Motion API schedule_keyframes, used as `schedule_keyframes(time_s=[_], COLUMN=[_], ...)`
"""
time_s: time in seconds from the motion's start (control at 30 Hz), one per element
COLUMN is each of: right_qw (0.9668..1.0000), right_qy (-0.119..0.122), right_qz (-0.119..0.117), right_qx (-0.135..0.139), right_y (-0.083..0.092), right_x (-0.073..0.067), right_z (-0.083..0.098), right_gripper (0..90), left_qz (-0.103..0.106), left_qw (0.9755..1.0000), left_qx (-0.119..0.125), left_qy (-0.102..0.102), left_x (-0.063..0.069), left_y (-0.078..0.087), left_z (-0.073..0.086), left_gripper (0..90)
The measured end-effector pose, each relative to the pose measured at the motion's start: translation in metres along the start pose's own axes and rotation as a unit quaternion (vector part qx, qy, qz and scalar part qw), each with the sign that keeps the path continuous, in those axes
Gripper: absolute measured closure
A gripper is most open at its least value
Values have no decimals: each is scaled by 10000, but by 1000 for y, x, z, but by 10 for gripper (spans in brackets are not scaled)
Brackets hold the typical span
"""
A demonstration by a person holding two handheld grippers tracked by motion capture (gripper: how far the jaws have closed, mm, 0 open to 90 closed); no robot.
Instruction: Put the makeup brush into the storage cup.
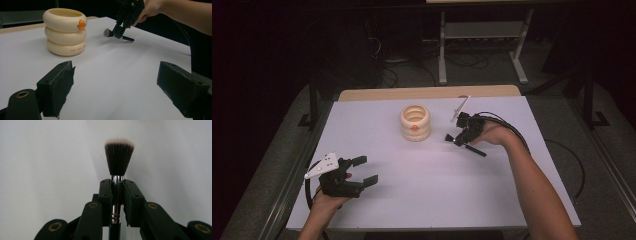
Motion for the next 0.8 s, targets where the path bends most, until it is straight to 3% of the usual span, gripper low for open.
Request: schedule_keyframes(time_s=[0.17,0.33,0.47,0.6,0.7,0.8], right_qw=[9993,9964,9944,9903,9843,9800], right_qy=[-123,-259,-318,-500,-795,-856], right_qz=[76,96,191,309,287,402], right_qx=[344,800,994,1258,1552,1753], right_y=[8,18,22,25,26,27], right_x=[-2,-8,-10,-10,-14,-17], right_z=[4,6,8,12,14,17], right_gripper=[766,766,766,766,766,766], left_qz=[12,37,54,62,41,36], left_qw=[10000,10000,10000,10000,9999,10000], left_qx=[7,-16,-64,-27,-61,-55], left_qy=[10,57,53,52,72,40], left_x=[0,0,0,0,-1,-2], left_y=[-1,-3,-5,-7,-7,-7], left_z=[0,1,2,1,2,1], left_gripper=[134,134,135,136,136,136])
Point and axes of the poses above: each handheld gripper's, and its own axes: y roughly backward along the jaws, z roughly out of its underside, x roughly to its right, the point moved 4 cm from there along -y, roughly forward along the jaws, and after that the axes turned 2 degrees about x, right-handed, at the moved point
